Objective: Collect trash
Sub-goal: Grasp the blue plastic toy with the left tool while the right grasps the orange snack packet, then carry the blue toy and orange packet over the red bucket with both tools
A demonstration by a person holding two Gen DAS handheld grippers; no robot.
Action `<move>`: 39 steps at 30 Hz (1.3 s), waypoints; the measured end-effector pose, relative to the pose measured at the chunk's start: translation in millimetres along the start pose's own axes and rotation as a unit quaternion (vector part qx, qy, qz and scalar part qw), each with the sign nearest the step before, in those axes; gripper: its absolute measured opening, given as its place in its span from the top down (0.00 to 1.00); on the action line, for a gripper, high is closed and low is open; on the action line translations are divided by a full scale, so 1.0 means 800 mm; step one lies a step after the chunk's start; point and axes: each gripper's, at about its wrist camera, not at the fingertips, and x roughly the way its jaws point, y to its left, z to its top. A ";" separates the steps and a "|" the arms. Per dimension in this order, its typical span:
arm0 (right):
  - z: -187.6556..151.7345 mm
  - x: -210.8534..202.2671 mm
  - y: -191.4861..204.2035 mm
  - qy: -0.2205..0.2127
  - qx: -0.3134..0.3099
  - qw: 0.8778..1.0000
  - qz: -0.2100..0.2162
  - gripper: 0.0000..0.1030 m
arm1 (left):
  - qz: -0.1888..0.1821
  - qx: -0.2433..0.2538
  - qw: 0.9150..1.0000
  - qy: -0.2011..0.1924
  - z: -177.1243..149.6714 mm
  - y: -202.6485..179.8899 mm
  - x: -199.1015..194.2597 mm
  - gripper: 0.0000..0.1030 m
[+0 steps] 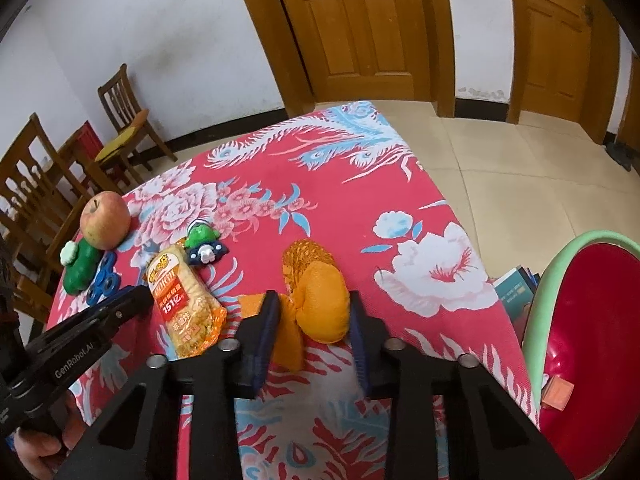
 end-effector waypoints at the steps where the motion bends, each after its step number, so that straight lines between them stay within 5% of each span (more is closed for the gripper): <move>1: 0.000 -0.003 0.001 -0.004 -0.002 1.000 0.000 0.79 | -0.002 -0.003 1.000 0.000 -0.001 0.001 -0.001 0.83; 20: -0.019 -0.086 0.008 -0.062 -0.001 0.998 0.013 0.83 | -0.032 -0.010 0.999 -0.032 -0.016 -0.012 -0.074 0.83; 39: -0.056 -0.176 -0.029 -0.116 0.045 0.992 0.006 0.83 | -0.069 0.039 0.995 -0.055 -0.042 -0.077 -0.137 0.83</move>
